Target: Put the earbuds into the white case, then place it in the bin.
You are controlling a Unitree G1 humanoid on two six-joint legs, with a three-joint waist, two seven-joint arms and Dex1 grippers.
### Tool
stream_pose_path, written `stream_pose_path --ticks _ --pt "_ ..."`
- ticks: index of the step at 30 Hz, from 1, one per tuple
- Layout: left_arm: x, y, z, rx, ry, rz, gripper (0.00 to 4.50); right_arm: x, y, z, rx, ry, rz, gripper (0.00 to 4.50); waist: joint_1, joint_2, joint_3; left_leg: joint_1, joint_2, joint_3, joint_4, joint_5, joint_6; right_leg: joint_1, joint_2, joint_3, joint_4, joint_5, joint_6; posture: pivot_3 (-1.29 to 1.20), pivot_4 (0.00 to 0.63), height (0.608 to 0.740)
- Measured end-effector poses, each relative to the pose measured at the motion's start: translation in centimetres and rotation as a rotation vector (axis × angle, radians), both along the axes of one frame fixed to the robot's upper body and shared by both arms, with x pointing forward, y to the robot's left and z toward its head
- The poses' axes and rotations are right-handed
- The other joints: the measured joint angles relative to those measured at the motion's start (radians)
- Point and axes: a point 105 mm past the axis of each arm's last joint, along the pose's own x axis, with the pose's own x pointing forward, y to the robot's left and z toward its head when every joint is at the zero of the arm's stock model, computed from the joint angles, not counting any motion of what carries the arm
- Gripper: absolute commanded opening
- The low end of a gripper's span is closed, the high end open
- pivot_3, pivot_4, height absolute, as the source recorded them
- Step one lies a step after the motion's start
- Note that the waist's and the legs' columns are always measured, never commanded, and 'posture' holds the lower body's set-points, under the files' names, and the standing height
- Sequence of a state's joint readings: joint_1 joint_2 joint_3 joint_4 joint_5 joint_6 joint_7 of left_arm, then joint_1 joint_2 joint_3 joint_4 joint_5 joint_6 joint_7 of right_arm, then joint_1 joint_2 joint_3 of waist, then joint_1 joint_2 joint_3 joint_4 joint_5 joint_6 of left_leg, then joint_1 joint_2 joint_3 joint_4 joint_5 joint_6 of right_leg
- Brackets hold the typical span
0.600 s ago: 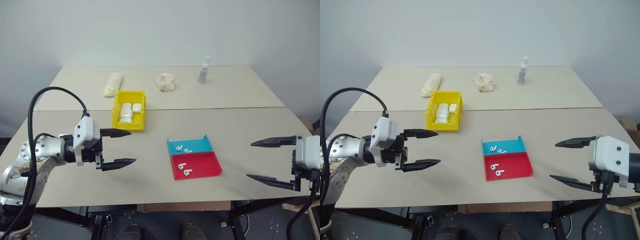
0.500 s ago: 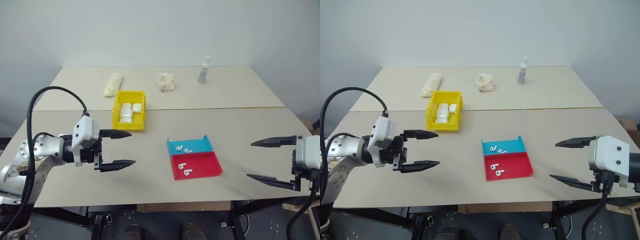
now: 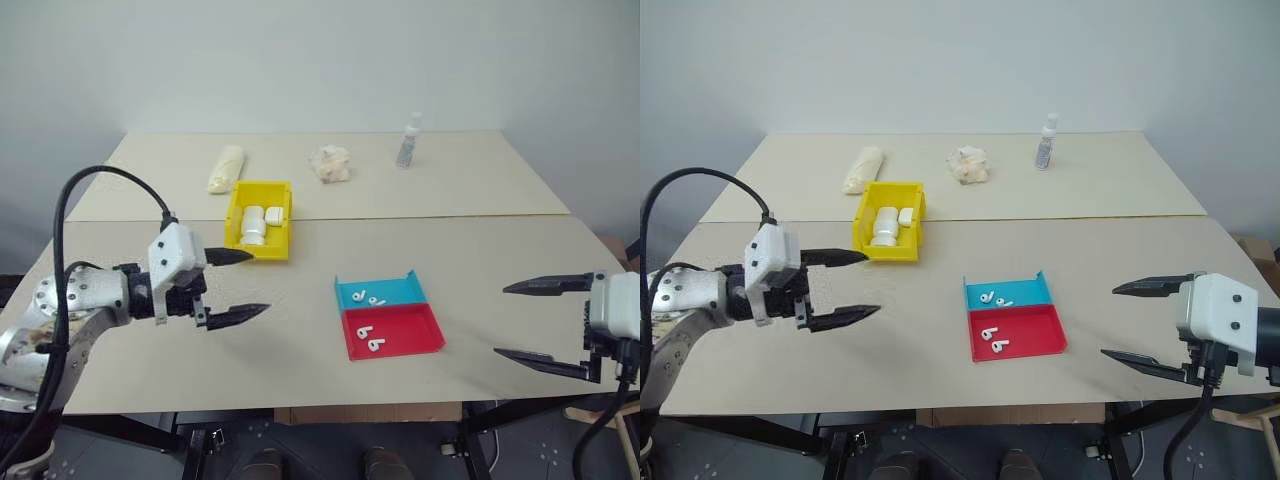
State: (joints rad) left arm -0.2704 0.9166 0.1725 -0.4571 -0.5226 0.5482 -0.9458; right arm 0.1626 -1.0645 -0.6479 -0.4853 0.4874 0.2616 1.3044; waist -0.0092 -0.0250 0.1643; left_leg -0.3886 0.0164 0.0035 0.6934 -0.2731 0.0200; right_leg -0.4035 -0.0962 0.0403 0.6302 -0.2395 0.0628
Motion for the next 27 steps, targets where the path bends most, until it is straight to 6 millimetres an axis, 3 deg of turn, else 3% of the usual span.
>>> stream_pose_path --ticks 4,9,13,18,21,24,27 --pt "2.2 1.4 1.4 0.006 0.002 0.225 4.50 0.1 0.1 -0.2 0.000 0.003 -0.005 4.45 0.004 0.000 0.000 0.000 0.000 -0.001 0.001 0.000 0.000 0.000 0.000 -0.001 0.001 0.000 0.000 0.00 0.150 0.740" --pt "4.6 4.4 3.4 0.063 0.164 0.569 4.50 -0.2 0.2 -1.1 0.017 0.024 -0.020 4.45 0.009 -0.001 0.001 -0.001 -0.001 -0.002 0.000 0.000 0.000 0.000 0.000 -0.001 0.000 0.000 0.001 0.00 0.150 0.740" --pt "4.9 7.4 1.7 0.173 0.389 0.766 4.50 -0.1 0.3 -1.8 0.024 0.046 -0.030 4.45 -0.002 -0.001 0.001 0.000 -0.001 -0.002 -0.001 0.000 0.000 -0.001 0.000 0.000 0.001 -0.001 0.001 0.00 0.150 0.740" --pt "5.7 11.7 1.9 0.219 0.485 0.921 4.50 0.1 0.7 -2.4 0.031 0.060 -0.031 4.45 -0.006 -0.002 0.001 0.000 -0.001 0.001 -0.001 0.000 0.000 -0.001 0.001 0.000 0.001 -0.001 0.000 0.00 0.150 0.740" --pt "6.6 14.0 2.1 0.210 0.487 0.919 4.50 0.2 0.8 -2.7 0.046 0.067 -0.033 4.45 -0.002 -0.002 0.001 -0.001 -0.001 0.004 0.000 0.000 0.000 -0.001 0.001 -0.001 0.000 -0.001 0.000 0.00 0.150 0.740" --pt "7.2 16.4 0.8 0.242 0.518 0.927 4.50 0.3 1.0 -3.2 0.057 0.082 -0.033 4.45 0.000 -0.002 0.001 -0.001 -0.001 0.005 0.000 0.000 0.000 -0.001 0.001 -0.001 0.000 -0.001 0.000 0.00 0.150 0.740" --pt "8.1 17.1 -0.5 0.222 0.578 0.913 4.50 0.4 0.9 -3.3 0.064 0.080 -0.040 4.45 0.009 -0.003 0.002 -0.003 -0.001 0.005 0.001 0.000 0.000 -0.001 0.001 -0.002 0.000 -0.001 0.000 0.00 0.150 0.740"
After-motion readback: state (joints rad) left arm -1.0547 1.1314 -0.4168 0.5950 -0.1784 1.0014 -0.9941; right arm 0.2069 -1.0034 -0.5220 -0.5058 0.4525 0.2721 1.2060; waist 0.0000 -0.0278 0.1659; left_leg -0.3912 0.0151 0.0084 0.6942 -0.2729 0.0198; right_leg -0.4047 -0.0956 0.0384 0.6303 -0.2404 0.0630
